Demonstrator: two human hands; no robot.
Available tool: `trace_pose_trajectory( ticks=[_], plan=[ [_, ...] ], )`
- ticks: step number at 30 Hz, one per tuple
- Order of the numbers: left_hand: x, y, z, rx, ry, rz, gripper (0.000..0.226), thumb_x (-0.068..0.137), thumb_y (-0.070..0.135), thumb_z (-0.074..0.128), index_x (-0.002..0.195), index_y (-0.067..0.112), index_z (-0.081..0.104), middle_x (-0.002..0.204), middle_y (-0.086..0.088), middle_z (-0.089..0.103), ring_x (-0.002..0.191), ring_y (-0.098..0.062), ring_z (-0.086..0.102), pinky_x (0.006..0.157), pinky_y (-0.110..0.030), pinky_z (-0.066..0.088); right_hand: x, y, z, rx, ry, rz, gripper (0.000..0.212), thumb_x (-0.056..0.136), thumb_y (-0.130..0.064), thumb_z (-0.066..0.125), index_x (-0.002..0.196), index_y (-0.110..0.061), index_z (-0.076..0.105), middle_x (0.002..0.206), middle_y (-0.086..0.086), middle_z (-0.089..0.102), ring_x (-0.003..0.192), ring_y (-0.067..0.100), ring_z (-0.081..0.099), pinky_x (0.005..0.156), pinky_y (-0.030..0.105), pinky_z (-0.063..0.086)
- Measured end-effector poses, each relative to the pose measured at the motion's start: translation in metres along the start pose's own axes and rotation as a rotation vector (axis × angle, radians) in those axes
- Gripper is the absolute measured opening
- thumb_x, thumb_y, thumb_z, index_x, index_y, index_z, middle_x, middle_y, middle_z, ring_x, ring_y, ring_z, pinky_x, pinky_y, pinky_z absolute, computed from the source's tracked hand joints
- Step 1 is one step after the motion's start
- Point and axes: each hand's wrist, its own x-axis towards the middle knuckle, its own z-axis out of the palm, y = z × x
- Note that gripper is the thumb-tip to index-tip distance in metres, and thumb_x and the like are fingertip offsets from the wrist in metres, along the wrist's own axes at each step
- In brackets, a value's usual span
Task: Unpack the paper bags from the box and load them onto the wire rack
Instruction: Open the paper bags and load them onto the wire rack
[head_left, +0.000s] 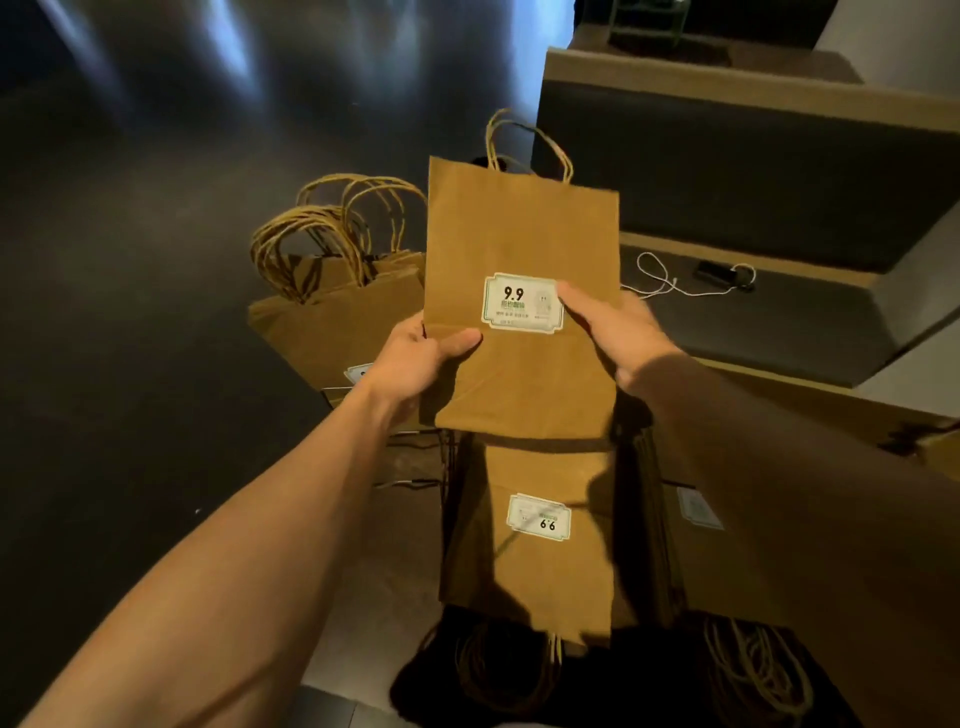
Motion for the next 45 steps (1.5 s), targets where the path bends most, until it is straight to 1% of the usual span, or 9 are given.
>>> trace_pose_trajectory(
  ticks=[2,4,12,17,23,28,32,36,45],
  plan=[
    [-0.005,0.0,-0.015,0.053,0.023,-0.008,0.031,0.085,0.0,0.072,0.109,0.019,0.069,0.104,-0.001,0.076,0.104,-0.022,0.07,0.091,-0.036,0.054,0.005,0.008,0.0,0.087,-0.033,0.031,0.051,0.078,-0.028,0.081,0.123,-0.021,0.06,0.112,0.001,0.072,0.098,0.018,0.071,0.09,0.047,0.056],
    [-0.007,0.001,-0.025,0.124,0.034,0.028,0.036,0.08,-0.004,0.075,0.104,0.022,0.07,0.102,0.002,0.077,0.103,-0.019,0.071,0.093,-0.036,0.055,0.007,0.013,0.004,0.152,0.001,0.0,0.038,0.083,-0.015,0.075,0.118,-0.022,0.059,0.106,-0.002,0.072,0.096,0.017,0.071,0.087,0.044,0.057],
    [-0.017,0.026,-0.046,0.239,0.09,0.182,0.04,0.076,-0.001,0.08,0.101,0.027,0.065,0.09,0.018,0.072,0.08,0.009,0.068,0.071,-0.01,0.052,0.003,-0.004,0.027,0.354,-0.155,-0.018,0.04,0.088,-0.006,0.067,0.125,-0.019,0.058,0.114,-0.001,0.072,0.102,0.015,0.069,0.075,0.029,0.054],
    [-0.015,0.035,-0.062,0.266,0.261,0.236,0.037,0.083,0.012,0.078,0.11,0.027,0.058,0.103,0.014,0.067,0.088,0.003,0.063,0.072,-0.015,0.053,0.004,-0.014,0.045,0.378,-0.116,-0.016,0.043,0.081,0.008,0.068,0.123,0.002,0.057,0.11,0.017,0.071,0.098,0.029,0.071,0.093,0.048,0.054],
    [-0.008,0.022,-0.088,0.137,0.373,0.229,0.019,0.1,0.014,0.055,0.116,0.026,0.056,0.106,0.009,0.066,0.1,-0.005,0.064,0.087,-0.024,0.051,0.004,-0.017,0.078,0.26,-0.041,-0.121,0.041,0.078,-0.002,0.075,0.117,-0.006,0.063,0.106,0.01,0.073,0.099,0.026,0.07,0.094,0.05,0.054],
    [-0.002,0.003,-0.115,0.343,0.469,0.238,0.015,0.101,0.025,0.056,0.11,0.017,0.065,0.097,0.008,0.068,0.096,-0.011,0.067,0.085,-0.026,0.055,0.001,-0.016,0.092,0.151,-0.069,-0.15,0.026,0.086,-0.004,0.069,0.103,-0.022,0.061,0.104,0.001,0.07,0.1,0.02,0.067,0.096,0.041,0.052],
    [0.001,-0.006,-0.125,0.314,0.494,0.196,0.016,0.1,0.028,0.057,0.11,0.019,0.066,0.104,-0.001,0.071,0.099,-0.018,0.069,0.093,-0.039,0.056,0.003,-0.024,0.105,0.088,-0.082,-0.201,0.041,0.09,-0.003,0.064,0.127,-0.017,0.055,0.115,0.0,0.067,0.104,0.015,0.065,0.092,0.035,0.053],
    [0.004,-0.003,-0.126,0.216,0.524,0.25,0.013,0.099,0.032,0.057,0.105,0.023,0.066,0.102,0.0,0.072,0.094,-0.015,0.068,0.086,-0.037,0.058,0.004,-0.04,0.113,0.087,-0.063,-0.272,0.034,0.093,-0.006,0.061,0.121,-0.022,0.054,0.104,-0.01,0.065,0.095,0.005,0.064,0.077,0.024,0.054],
    [0.005,-0.011,-0.128,0.189,0.555,0.241,0.017,0.099,0.033,0.058,0.112,0.024,0.064,0.105,0.007,0.069,0.099,-0.011,0.066,0.094,-0.042,0.055,0.009,-0.033,0.124,0.101,-0.066,-0.267,0.032,0.092,-0.005,0.061,0.114,-0.028,0.055,0.113,-0.003,0.067,0.104,0.015,0.066,0.094,0.045,0.054]
  ],
)
